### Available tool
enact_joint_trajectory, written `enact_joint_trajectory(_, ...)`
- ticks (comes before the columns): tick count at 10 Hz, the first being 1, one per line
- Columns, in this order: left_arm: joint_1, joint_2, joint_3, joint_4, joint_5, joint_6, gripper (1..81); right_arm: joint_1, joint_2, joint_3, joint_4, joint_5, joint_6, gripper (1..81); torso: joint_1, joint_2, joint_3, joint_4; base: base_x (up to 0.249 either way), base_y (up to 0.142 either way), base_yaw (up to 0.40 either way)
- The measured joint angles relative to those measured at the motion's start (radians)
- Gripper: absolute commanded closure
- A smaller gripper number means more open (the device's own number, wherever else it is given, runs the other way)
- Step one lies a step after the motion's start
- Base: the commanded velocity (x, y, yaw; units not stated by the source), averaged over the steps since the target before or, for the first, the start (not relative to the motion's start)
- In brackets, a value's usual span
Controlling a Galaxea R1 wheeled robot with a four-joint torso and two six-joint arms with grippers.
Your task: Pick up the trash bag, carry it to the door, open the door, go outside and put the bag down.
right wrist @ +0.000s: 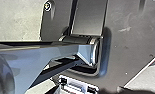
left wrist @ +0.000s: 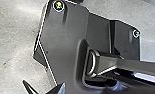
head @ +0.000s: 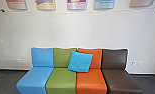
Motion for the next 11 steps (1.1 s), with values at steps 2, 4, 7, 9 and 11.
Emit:
enact_joint_trajectory(2, -0.003, -0.087, 0.132, 0.0, 0.0, 0.0, 1.0, 0.004, -0.075, 0.109, 0.0, -0.001, 0.001, 1.0, 0.008, -0.013, -0.001, 0.0, 0.0, 0.0, 0.0)
enact_joint_trajectory(4, -0.005, -0.184, 0.245, 0.0, 0.0, 0.0, 1.0, 0.021, -0.184, 0.247, 0.001, -0.007, 0.004, 1.0, 0.037, -0.06, -0.026, -0.007, 0.0, 0.0, 0.0)
enact_joint_trajectory(7, -0.026, -0.334, 0.396, -0.033, 0.002, 0.0, 1.0, 0.08, -0.406, 0.477, 0.015, -0.008, 0.023, 1.0, 0.098, -0.157, -0.114, -0.031, 0.0, 0.0, 0.0)
enact_joint_trajectory(9, -0.04, -0.381, 0.446, -0.098, 0.005, -0.001, 1.0, 0.117, -0.523, 0.611, 0.033, -0.016, 0.031, 1.0, 0.142, -0.224, -0.176, -0.045, 0.0, 0.0, 0.0)
enact_joint_trajectory(11, -0.079, -0.407, 0.497, -0.136, 0.011, -0.001, 1.0, 0.176, -0.609, 0.754, 0.058, -0.043, 0.038, 1.0, 0.176, -0.275, -0.212, -0.046, 0.0, 0.0, 0.0)
